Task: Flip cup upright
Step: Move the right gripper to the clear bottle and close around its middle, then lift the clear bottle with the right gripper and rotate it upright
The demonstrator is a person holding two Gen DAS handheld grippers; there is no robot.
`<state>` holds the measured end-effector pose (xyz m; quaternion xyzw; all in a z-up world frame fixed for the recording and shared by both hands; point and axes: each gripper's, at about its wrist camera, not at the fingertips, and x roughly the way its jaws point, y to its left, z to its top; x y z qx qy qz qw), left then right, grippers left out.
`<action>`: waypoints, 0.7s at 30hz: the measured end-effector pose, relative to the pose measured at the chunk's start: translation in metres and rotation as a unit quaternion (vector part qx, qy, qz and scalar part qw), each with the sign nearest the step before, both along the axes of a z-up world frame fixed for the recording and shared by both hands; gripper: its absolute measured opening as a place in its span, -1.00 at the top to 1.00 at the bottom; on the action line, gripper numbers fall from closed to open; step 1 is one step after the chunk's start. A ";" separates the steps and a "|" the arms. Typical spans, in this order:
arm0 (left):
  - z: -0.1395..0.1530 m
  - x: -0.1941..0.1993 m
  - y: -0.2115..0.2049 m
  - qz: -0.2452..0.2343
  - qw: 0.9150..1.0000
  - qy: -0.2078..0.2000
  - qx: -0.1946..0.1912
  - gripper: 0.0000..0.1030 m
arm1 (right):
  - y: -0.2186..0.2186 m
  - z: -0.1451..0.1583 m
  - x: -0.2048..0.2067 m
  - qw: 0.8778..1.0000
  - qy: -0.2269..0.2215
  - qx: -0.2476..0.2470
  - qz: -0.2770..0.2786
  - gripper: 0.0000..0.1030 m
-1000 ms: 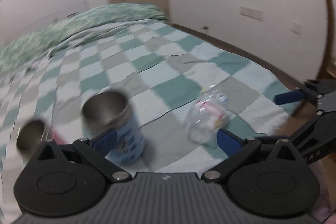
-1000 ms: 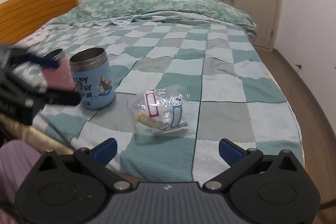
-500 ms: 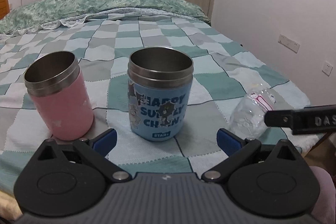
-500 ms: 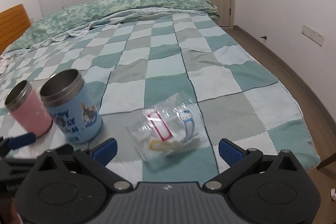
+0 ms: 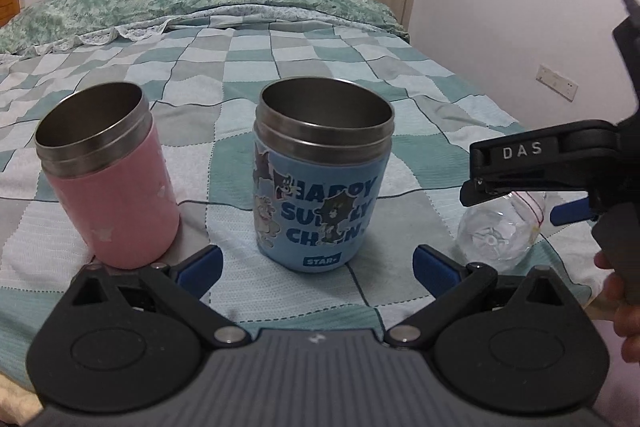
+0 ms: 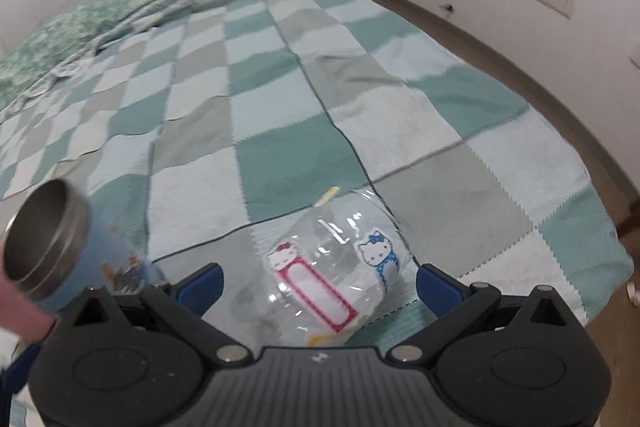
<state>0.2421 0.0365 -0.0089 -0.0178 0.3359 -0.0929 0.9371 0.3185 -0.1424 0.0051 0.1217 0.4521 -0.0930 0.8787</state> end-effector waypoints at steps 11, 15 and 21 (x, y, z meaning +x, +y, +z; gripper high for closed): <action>0.002 -0.005 0.005 0.001 1.000 0.005 -0.006 -1.00 | -0.005 0.008 0.001 0.979 0.053 -0.014 0.196 -0.49; 0.001 -0.009 0.006 0.005 1.000 0.009 -0.008 -1.00 | 0.007 0.017 0.009 0.946 0.085 -0.085 0.302 -0.49; 0.000 -0.009 0.005 0.012 1.000 0.013 -0.011 -1.00 | 0.025 -0.008 0.013 0.909 0.097 -0.120 0.387 -0.47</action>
